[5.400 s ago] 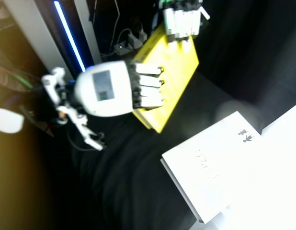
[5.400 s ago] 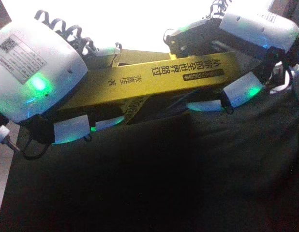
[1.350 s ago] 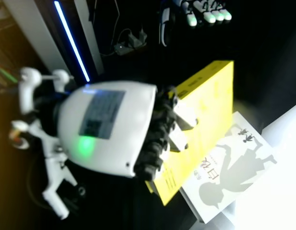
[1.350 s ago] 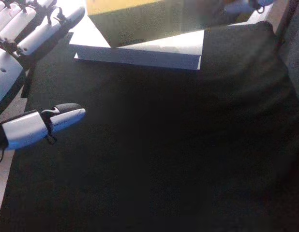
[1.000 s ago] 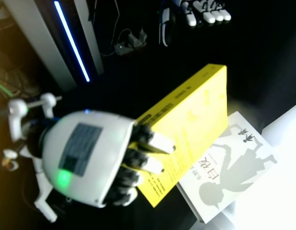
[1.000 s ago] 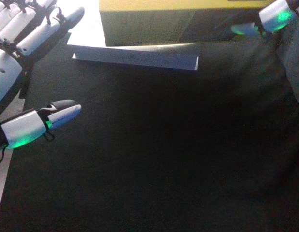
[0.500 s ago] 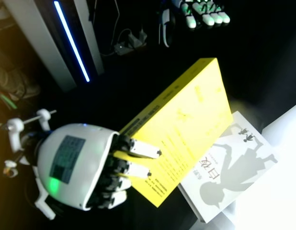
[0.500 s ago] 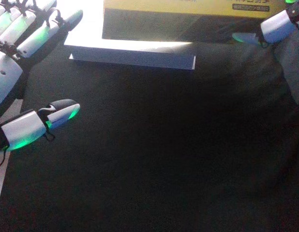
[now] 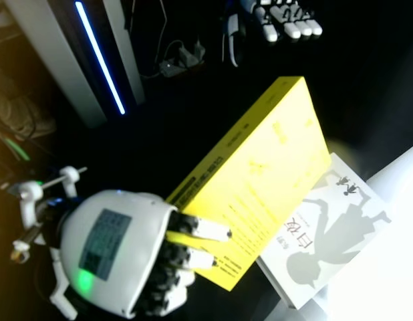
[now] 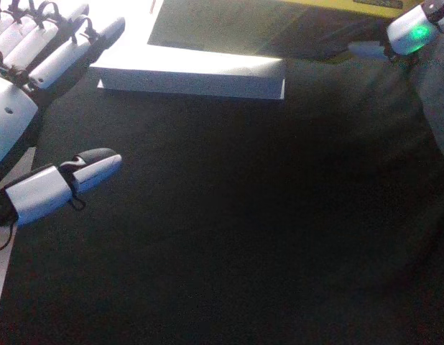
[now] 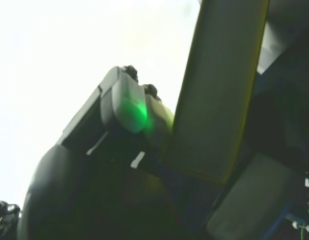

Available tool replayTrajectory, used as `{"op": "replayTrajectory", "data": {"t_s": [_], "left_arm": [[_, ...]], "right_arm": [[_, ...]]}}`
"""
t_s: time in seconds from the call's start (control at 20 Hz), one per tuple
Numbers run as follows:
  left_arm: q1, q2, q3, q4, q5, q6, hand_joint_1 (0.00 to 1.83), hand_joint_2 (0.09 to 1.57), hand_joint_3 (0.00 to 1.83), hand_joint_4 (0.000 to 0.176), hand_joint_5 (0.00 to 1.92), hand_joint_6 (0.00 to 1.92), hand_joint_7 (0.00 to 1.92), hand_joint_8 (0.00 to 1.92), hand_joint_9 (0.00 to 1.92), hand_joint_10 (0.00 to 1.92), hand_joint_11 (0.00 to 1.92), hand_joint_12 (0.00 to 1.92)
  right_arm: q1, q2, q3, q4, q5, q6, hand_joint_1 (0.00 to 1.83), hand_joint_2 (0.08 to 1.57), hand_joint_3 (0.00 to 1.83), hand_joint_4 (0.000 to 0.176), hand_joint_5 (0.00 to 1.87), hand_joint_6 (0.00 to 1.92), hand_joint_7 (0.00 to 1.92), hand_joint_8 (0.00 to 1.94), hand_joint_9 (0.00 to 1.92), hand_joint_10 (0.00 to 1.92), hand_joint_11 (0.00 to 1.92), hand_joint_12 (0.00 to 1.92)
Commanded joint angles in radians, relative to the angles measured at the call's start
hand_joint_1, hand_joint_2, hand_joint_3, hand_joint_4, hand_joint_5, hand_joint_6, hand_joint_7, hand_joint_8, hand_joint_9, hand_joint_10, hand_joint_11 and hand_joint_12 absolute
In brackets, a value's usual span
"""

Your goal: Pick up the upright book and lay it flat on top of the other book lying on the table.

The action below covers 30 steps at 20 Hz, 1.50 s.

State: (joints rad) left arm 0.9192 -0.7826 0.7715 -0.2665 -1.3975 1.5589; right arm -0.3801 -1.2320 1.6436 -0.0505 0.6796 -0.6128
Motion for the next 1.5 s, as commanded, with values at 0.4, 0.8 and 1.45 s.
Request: {"op": "replayTrajectory", "data": {"t_s": [0.4, 0.8, 1.45], "left_arm": [[-0.006, -0.002, 0.007, 0.012, -0.122, 0.0, 0.49, 1.19, 0.0, 0.125, 0.0, 0.0, 0.0, 0.0, 0.0, 0.0, 0.0, 0.0], [-0.007, -0.015, 0.022, 0.023, -0.117, -0.021, 0.51, 1.19, 0.0, 0.133, 0.01, 0.0, 0.0, 0.0, 0.0, 0.0, 0.0, 0.0], [-0.008, -0.036, 0.036, 0.024, -0.13, -0.052, 0.52, 1.18, 0.0, 0.147, 0.02, 0.0, 0.0, 0.0, 0.0, 0.0, 0.0, 0.0]], "right_arm": [[0.205, 0.021, 0.005, -0.117, -0.02, -0.019, 1.65, 0.53, 1.26, 0.176, 1.38, 1.92, 1.55, 1.94, 1.66, 1.92, 1.69, 1.92], [0.32, -0.052, 0.099, -0.133, -0.167, -0.072, 1.65, 0.53, 1.18, 0.176, 1.38, 1.92, 1.56, 1.94, 1.68, 1.92, 1.69, 1.92], [0.258, -0.146, 0.202, -0.08, -0.236, -0.071, 1.58, 0.61, 1.09, 0.176, 1.35, 1.92, 1.47, 1.94, 1.57, 1.92, 1.54, 1.92]]}}
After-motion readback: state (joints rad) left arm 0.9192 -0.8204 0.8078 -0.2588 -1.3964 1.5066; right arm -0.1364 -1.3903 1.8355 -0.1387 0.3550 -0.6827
